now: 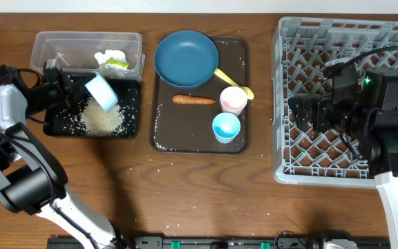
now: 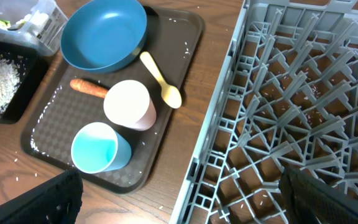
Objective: Sort waste into correct bins and load items into the dishwasher rack
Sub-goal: 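Tip bowl over black tray with left gripper, pouring out rice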
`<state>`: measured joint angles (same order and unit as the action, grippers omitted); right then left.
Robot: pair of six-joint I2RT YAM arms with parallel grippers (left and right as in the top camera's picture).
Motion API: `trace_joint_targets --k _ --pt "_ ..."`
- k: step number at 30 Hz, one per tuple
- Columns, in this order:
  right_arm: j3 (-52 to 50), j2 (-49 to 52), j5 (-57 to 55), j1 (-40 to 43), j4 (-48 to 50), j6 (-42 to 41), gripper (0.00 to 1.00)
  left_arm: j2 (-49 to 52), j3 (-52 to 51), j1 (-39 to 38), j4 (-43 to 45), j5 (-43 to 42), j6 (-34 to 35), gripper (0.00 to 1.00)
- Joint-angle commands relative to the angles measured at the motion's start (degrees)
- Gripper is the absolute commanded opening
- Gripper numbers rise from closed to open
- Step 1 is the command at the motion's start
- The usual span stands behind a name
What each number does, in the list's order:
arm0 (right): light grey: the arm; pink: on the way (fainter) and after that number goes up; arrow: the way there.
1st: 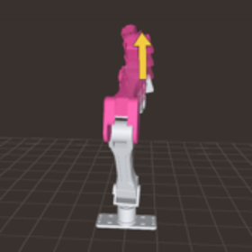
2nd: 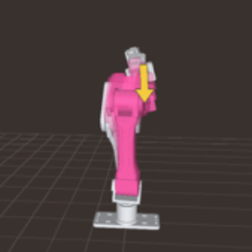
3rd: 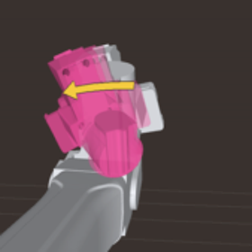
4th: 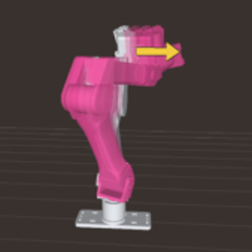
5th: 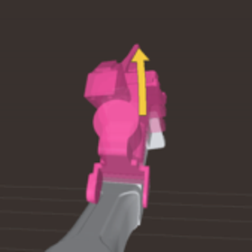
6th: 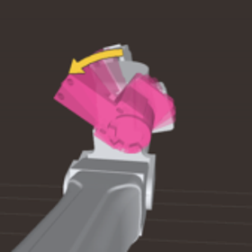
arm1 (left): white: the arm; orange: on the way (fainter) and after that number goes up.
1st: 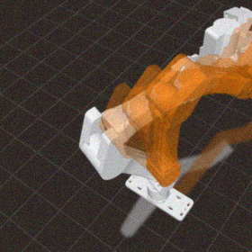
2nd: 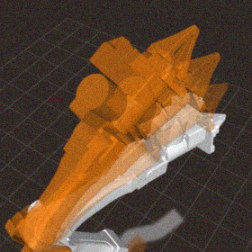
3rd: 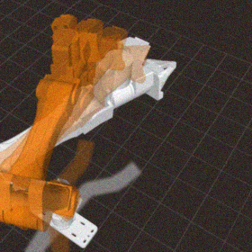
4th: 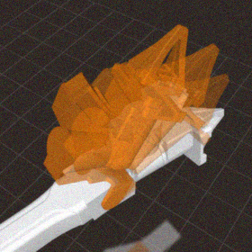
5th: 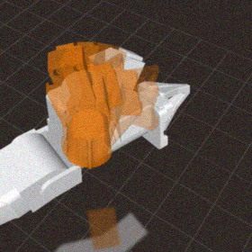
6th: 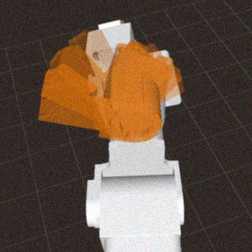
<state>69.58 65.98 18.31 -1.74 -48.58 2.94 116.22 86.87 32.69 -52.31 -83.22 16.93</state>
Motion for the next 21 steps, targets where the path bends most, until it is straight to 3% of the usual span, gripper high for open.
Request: trace_joint_targets --k 1,6,9,21 --pt "0.85 0.04 0.59 0.17 0.04 -0.76 0.99 -0.28 0.26 -0.31 -0.26 -1.25 -0.11 0.06" --pt "0.85 0.04 0.59 0.17 0.13 -0.76 0.99 -0.28 0.26 0.31 3.85 1.27 2.34 0.06" --pt "0.85 0.04 0.59 0.17 -0.2 -0.74 0.99 -0.28 0.26 0.04 3.54 -6.93 3.65 0.06" --pt "0.85 0.07 0.59 0.17 -0.35 -0.76 0.99 -3.72 0.31 -4.55 3.63 -1.7 1.57 0.06"
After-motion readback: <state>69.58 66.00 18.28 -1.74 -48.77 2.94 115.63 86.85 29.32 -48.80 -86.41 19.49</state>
